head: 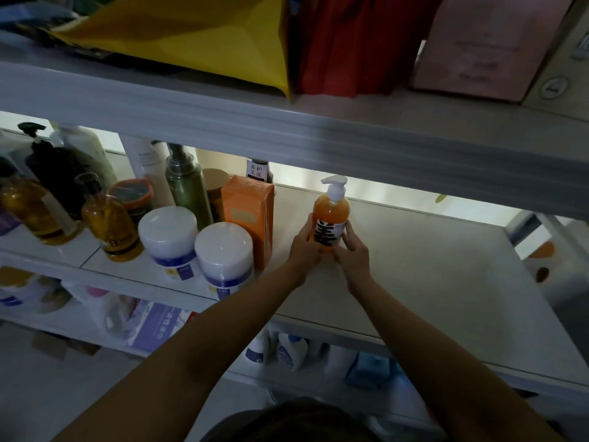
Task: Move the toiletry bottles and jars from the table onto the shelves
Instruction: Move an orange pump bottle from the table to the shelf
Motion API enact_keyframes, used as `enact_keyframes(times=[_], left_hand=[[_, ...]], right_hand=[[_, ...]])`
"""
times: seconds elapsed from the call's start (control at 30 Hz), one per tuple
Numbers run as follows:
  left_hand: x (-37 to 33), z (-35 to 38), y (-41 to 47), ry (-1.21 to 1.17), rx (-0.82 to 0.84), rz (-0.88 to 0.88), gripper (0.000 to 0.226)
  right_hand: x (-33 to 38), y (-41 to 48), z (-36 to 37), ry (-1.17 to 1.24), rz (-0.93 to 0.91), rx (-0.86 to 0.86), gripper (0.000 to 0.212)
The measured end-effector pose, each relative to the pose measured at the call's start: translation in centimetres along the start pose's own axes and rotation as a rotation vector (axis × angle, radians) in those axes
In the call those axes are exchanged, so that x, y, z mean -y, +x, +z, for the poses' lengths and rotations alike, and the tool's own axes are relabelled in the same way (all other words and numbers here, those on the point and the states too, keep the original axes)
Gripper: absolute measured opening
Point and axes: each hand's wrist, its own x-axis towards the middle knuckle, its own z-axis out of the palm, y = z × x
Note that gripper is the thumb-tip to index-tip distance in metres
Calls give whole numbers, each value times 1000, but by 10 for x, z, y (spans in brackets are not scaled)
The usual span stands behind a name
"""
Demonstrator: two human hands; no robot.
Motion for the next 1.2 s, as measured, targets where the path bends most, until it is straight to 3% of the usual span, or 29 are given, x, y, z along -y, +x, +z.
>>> enact_keyframes(times=[0.2, 0.27, 0.33, 0.4, 0.5, 0.53, 0.67, 0.8, 0.93, 1.2], left_hand=[[-1, -3, 1, 155, 9, 22, 30], [-11, -3, -7, 148, 23, 4, 42], [-18, 0, -19, 281, 4, 14, 56], [-21, 4, -27, 409, -18, 29, 54], [-22, 14, -43, 613, -22, 82, 51], [-21, 16, -48, 708, -10, 94, 53], [-27, 17, -74, 1143, -71, 210, 60], [-51, 0, -106, 1342, -239, 367, 59], [-76, -34, -133, 1500, -338, 312, 60], [-104, -132, -199, 1618, -546, 138, 66]], right_hand=[[5, -3, -7, -74, -23, 94, 59], [9, -4, -16, -226, -56, 173, 52], [14, -12, -25, -326, -105, 279, 52], [9, -17, -30, -383, -162, 312, 77], [0, -22, -43, -685, -346, 433, 62], [-1, -25, -46, -735, -397, 446, 67], [10, -41, -58, -796, -570, 483, 84], [34, -53, -57, -853, -700, 514, 104], [76, -73, -37, -804, -828, 543, 93], [145, -131, 52, -724, -974, 660, 98]])
